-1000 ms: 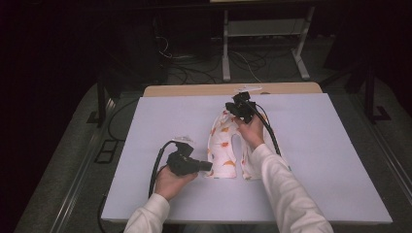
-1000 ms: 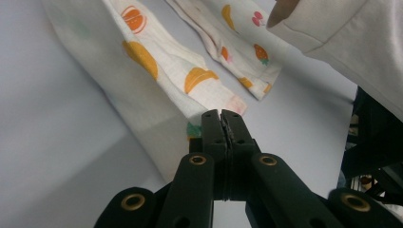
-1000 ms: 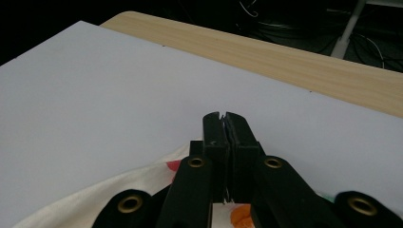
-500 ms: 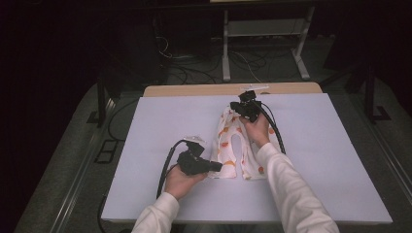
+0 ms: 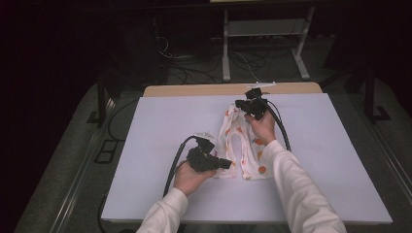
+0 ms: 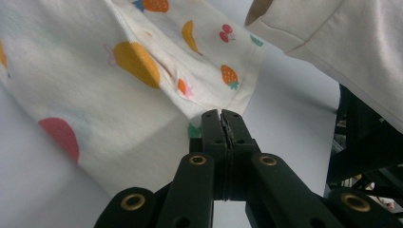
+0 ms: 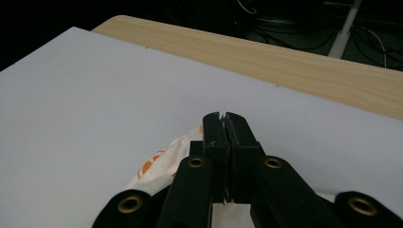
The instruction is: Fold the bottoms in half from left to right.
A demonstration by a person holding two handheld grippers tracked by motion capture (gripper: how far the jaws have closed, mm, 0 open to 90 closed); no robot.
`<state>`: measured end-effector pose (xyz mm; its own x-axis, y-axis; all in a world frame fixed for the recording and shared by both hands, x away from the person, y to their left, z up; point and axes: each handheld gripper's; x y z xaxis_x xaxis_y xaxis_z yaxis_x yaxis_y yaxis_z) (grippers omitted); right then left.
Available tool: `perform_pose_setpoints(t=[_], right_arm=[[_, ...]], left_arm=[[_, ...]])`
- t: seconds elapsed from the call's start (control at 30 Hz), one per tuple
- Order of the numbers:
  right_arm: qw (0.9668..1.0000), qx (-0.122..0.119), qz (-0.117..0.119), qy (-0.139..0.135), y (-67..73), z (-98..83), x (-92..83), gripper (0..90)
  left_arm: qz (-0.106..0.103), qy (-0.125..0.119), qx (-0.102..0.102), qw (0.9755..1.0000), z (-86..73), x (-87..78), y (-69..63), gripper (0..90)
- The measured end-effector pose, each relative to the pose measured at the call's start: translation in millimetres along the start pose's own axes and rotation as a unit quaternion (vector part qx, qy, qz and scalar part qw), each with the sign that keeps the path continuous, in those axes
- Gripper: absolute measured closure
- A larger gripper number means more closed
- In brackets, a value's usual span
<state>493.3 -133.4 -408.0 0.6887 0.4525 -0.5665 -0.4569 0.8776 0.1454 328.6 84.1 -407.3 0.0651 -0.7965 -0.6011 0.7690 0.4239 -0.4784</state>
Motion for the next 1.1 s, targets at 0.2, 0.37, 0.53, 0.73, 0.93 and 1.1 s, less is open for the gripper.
perform_pose_setpoints(t=[0.2, 0.37, 0.53, 0.73, 0.93, 1.1], right_arm=[[1.0000, -0.001, 0.005, 0.002, -6.5, 0.4, -1.7, 86.7], [0.9999, 0.005, 0.011, 0.007, -15.8, 1.9, -3.3, 86.7], [0.9998, 0.012, 0.013, 0.012, -25.8, -0.4, -3.0, 86.7], [0.9994, 0.024, 0.019, 0.013, -36.3, -3.1, -2.4, 86.7], [0.9994, 0.026, 0.020, 0.014, -42.5, -3.9, -2.7, 86.6], [0.9994, 0.025, 0.019, 0.017, -47.1, -4.9, -2.0, 86.6]], left_arm=[[-0.003, 0.002, 0.003, 1.0000, 5.6, 7.0, -3.8, 88.8], [-0.007, 0.002, 0.005, 1.0000, 12.7, 17.4, -9.9, 88.8], [-0.013, 0.006, 0.011, 0.9998, 19.3, 27.9, -15.5, 88.8], [-0.018, 0.010, 0.016, 0.9997, 26.4, 39.2, -19.5, 88.8], [-0.028, 0.010, 0.017, 0.9994, 30.3, 49.8, -23.4, 88.9], [-0.032, 0.010, 0.018, 0.9993, 33.0, 55.7, -25.8, 88.8]])
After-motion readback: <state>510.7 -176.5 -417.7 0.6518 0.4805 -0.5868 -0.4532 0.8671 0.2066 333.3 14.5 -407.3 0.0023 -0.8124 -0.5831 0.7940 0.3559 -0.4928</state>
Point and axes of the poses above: each handheld gripper's, and its own axes: x roughly forward along the jaws, z roughly out of its top, y roughly to its left, and after that the axes turned 4 degrees about -z, right-handed
